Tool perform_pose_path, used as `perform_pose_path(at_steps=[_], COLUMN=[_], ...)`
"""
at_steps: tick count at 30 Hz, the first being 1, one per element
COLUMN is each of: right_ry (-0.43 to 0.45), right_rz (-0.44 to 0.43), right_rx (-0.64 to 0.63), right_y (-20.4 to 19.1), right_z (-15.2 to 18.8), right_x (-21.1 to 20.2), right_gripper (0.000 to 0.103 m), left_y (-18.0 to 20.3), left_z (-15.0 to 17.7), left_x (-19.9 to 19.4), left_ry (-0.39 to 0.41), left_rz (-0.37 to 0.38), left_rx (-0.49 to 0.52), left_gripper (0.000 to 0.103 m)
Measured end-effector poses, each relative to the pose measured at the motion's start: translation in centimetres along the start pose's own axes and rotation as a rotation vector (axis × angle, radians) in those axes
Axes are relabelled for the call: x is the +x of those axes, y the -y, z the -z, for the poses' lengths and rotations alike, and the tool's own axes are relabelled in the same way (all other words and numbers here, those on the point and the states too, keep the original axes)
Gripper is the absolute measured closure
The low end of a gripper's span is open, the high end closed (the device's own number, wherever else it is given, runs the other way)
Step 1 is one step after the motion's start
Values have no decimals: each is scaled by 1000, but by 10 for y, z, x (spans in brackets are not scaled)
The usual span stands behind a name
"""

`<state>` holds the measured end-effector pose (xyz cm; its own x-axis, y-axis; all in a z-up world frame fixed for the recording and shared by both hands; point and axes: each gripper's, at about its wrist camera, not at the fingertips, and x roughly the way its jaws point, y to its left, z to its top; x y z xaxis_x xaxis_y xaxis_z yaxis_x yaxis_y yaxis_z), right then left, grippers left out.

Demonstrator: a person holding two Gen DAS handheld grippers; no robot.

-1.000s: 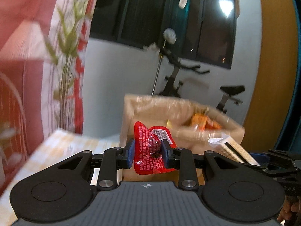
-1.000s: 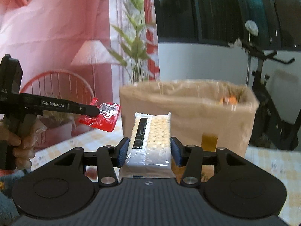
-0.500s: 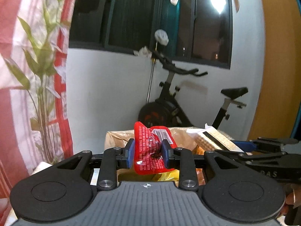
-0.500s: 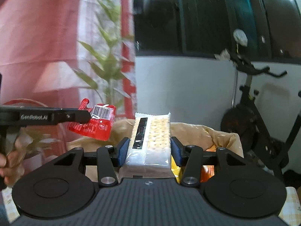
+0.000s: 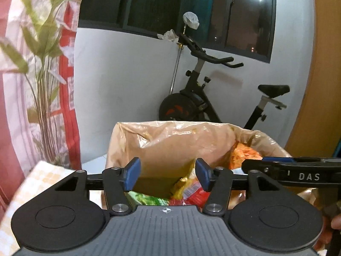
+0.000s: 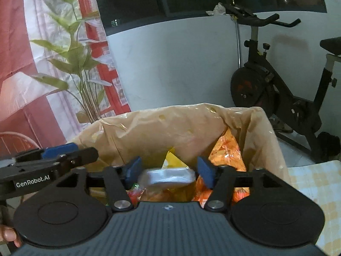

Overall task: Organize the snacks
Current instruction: 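Open both tools to drop the cracker pack and red packet inside, then move both tools back down to the remaining snacks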

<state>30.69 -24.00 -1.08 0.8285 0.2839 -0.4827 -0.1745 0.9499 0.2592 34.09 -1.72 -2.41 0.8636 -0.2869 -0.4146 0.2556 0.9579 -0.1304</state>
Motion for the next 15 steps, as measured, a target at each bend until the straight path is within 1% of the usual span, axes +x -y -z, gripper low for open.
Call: perform_pose_path(at_steps=[6, 10, 15], right_ry=[79, 132, 169], right_rz=[0, -13, -42], right_rx=[-114, -191, -269], right_y=[-9, -16, -24], right_z=[12, 26, 50], right_x=[-40, -68, -96], right_gripper=[38, 38, 38], left_y=[-9, -13, -15], left_z=[10, 19, 41], left_x=[-41, -68, -98], left_ry=[34, 51, 63], left_rz=[22, 31, 22], left_rx=[-4, -7, -15], left_gripper=[44, 44, 44])
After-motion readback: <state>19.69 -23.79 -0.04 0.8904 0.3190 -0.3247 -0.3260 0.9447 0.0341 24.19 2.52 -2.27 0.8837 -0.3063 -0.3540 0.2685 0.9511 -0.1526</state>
